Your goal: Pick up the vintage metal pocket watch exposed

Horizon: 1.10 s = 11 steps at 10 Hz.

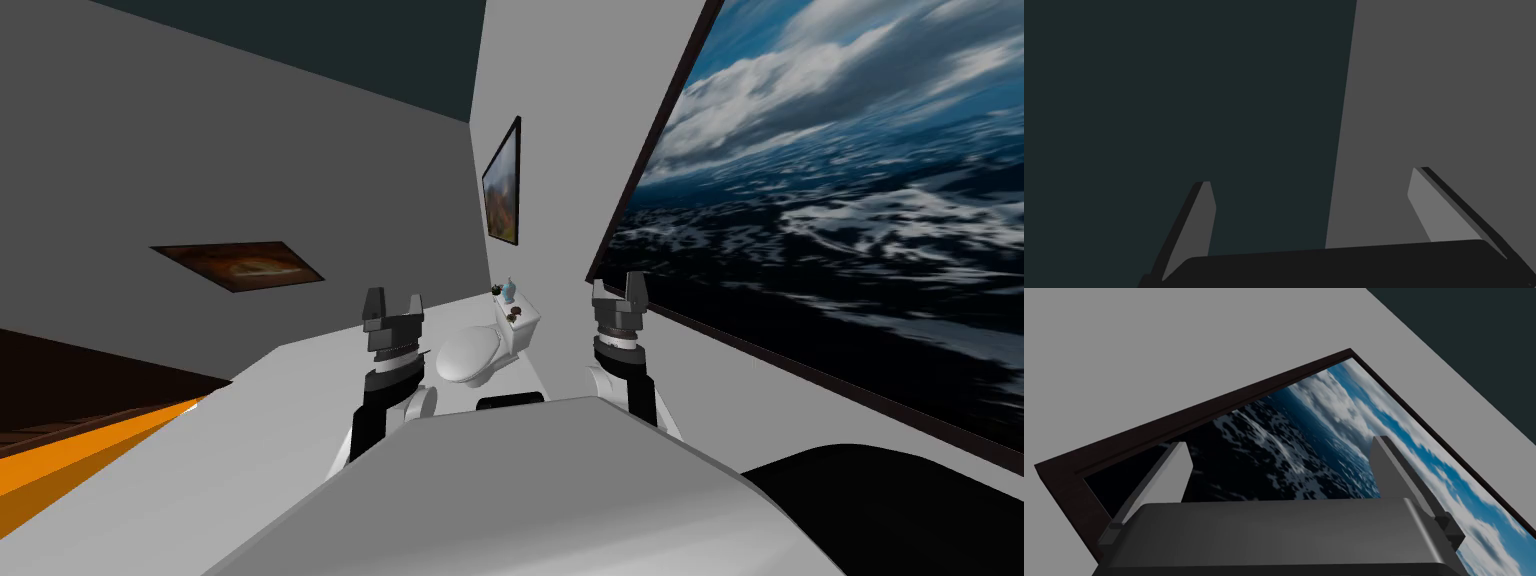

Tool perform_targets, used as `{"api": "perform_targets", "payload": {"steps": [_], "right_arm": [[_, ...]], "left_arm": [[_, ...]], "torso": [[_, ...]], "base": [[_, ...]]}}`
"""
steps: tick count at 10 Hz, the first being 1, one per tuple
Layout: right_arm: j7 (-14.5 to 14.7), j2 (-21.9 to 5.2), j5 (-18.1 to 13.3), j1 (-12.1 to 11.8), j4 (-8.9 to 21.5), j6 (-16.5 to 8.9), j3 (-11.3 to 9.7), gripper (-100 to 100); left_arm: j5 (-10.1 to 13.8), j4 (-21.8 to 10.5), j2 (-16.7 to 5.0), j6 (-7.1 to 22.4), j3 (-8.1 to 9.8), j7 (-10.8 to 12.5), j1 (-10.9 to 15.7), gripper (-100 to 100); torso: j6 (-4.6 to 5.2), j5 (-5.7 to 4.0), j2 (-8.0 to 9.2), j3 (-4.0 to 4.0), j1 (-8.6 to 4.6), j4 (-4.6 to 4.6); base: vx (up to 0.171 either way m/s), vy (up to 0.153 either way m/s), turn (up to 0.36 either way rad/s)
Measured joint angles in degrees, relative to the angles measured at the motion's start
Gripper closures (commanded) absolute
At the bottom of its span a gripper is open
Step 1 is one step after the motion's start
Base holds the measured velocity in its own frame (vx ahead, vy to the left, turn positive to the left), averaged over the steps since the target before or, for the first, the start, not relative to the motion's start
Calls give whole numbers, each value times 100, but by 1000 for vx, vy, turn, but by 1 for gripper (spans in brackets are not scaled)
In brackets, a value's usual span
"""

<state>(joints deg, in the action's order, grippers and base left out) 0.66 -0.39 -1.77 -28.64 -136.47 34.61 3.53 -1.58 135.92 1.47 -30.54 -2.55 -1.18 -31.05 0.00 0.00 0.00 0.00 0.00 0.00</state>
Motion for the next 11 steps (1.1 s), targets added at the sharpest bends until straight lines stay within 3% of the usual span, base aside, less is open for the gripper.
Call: {"api": "perform_targets", "payload": {"steps": [4,7,11], "right_arm": [[0,0,0,0,0,0,0,0],[0,0,0,0,0,0,0,0],[0,0,0,0,0,0,0,0]], "left_arm": [[87,-236,-458,85,-35,-27,135,-100],[203,-646,-733,178,-90,-81,390,-100],[408,-1220,-913,397,-215,-174,727,-100]], "torso": [[0,0,2,1,1,0],[1,0,2,1,1,0],[1,0,3,2,0,1]], "base": [[-7,-1,-35],[-11,-2,-60],[-14,-2,-69]]}}
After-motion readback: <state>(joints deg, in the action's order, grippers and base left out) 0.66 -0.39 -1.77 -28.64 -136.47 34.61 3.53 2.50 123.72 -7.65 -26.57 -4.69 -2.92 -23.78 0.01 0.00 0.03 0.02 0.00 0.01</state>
